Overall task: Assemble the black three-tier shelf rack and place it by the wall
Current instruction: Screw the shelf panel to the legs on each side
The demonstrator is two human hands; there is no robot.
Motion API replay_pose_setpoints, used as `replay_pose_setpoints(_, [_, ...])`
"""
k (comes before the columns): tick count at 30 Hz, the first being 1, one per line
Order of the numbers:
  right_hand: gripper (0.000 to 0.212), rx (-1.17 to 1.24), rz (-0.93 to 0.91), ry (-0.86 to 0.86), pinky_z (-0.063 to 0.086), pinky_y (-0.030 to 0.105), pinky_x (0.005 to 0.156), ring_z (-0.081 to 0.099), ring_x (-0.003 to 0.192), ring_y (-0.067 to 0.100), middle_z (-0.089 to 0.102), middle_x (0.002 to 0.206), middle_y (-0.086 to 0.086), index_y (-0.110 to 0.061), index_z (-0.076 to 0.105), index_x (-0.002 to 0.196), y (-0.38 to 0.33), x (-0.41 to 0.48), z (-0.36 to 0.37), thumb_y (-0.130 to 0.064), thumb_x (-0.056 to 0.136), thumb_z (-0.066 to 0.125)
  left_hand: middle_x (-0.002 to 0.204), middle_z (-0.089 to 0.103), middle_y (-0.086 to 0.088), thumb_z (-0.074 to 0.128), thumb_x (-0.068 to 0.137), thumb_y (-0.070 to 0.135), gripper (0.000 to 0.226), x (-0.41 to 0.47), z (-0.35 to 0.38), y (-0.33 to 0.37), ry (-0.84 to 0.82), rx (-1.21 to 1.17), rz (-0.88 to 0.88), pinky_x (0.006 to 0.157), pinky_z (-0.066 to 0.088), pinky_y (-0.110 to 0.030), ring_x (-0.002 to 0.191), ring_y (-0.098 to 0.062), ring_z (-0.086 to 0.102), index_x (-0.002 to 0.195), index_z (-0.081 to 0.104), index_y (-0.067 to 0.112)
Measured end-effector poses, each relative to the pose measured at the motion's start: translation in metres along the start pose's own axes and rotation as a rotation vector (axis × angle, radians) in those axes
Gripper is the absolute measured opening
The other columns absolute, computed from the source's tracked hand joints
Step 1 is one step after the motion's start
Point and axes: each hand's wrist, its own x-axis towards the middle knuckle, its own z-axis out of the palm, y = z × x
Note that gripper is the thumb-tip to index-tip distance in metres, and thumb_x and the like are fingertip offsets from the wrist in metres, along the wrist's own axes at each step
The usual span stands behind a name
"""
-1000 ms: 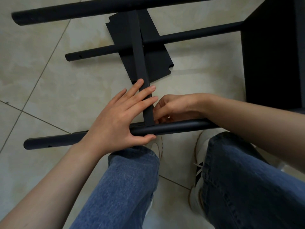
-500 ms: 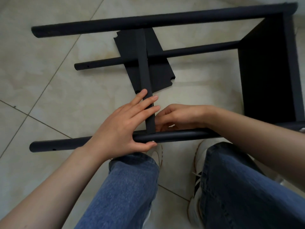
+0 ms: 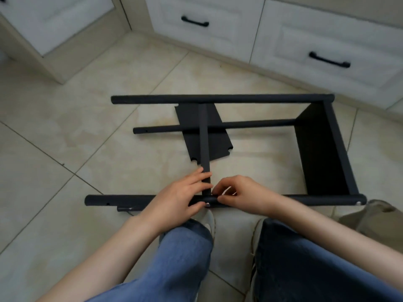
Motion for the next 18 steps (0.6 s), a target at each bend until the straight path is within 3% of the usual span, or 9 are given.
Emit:
replay_pose_setpoints(2, [0.023, -0.043, -0.001, 0.019, 0.051, 0.023, 0.09, 0.065, 0.1, 0.011, 0.069, 0.111, -0.005, -0.02, 0.068, 0.117, -0.001, -0.005, 0.004, -0.017, 0.094, 0.064, 0.142, 0.056, 0.013, 0.068, 0.095, 0.019, 0.034, -0.011, -0.002, 0.006, 0.098, -0.118, -0.102, 0.116, 0.032, -0.017, 0.135, 0.002, 0.045, 0.129, 0.067, 0.022])
replay_pose_setpoints(4, [0.025, -0.081, -0.005, 0.028, 0.051, 0.024, 0.092, 0.064, 0.103, 0.011, 0.068, 0.115, -0.004, -0.02, 0.067, 0.119, -0.002, -0.008, 0.006, -0.017, 0.094, 0.063, 0.118, 0.068, 0.013, 0.07, 0.093, 0.011, 0.027, -0.023, -0.003, 0.013, 0.226, -0.286, -0.244, 0.101, 0.047, -0.021, 0.11, 0.003, 0.062, 0.117, 0.072, 0.022])
replay_pose_setpoints(7, [0.026, -0.138, -0.016, 0.04, 0.05, 0.026, 0.092, 0.063, 0.102, 0.012, 0.067, 0.116, -0.005, -0.022, 0.066, 0.119, -0.004, -0.008, 0.008, -0.016, 0.093, 0.062, 0.102, 0.073, 0.01, 0.071, 0.09, 0.001, 0.032, -0.038, -0.004, 0.018, 0.423, -0.577, -0.445, 0.082, 0.053, -0.013, 0.09, -0.001, 0.07, 0.108, 0.07, 0.027])
replay_pose_setpoints(10, [0.027, -0.175, -0.017, 0.052, 0.05, 0.025, 0.092, 0.062, 0.102, 0.011, 0.067, 0.118, -0.005, -0.022, 0.066, 0.12, -0.003, -0.006, 0.01, -0.018, 0.093, 0.062, 0.093, 0.075, -0.008, 0.068, 0.092, -0.001, 0.019, -0.05, -0.004, 0.012, 0.537, -0.848, -0.622, 0.07, 0.057, -0.018, 0.077, -0.015, 0.075, 0.102, 0.07, 0.015])
replay_pose_setpoints(12, [0.028, -0.199, -0.021, 0.056, 0.048, 0.022, 0.089, 0.06, 0.098, 0.009, 0.066, 0.119, -0.004, -0.022, 0.066, 0.121, -0.001, -0.004, 0.01, -0.018, 0.093, 0.062, 0.09, 0.076, -0.019, 0.067, 0.095, 0.006, 0.003, -0.06, -0.001, 0.006, 0.511, -1.015, -0.794, 0.066, 0.058, -0.022, 0.075, -0.022, 0.076, 0.096, 0.07, 0.005])
replay_pose_setpoints(15, [0.029, -0.239, -0.027, 0.06, 0.045, 0.021, 0.085, 0.058, 0.094, 0.009, 0.067, 0.118, -0.002, -0.02, 0.066, 0.122, -0.001, 0.0, 0.012, -0.02, 0.093, 0.062, 0.092, 0.076, -0.023, 0.065, 0.097, 0.013, 0.019, -0.07, 0.01, -0.005, 0.396, -1.308, -0.999, 0.06, 0.06, -0.027, 0.081, -0.029, 0.077, 0.103, 0.067, -0.005])
replay_pose_setpoints(18, [0.03, -0.242, -0.022, 0.059, 0.043, 0.022, 0.083, 0.055, 0.091, 0.008, 0.067, 0.118, -0.001, -0.019, 0.065, 0.124, 0.001, 0.004, 0.013, -0.021, 0.093, 0.062, 0.1, 0.074, -0.029, 0.064, 0.096, 0.008, 0.024, -0.067, 0.014, -0.013, 0.441, -1.671, -1.031, 0.061, 0.063, -0.033, 0.088, -0.035, 0.076, 0.112, 0.061, -0.009])
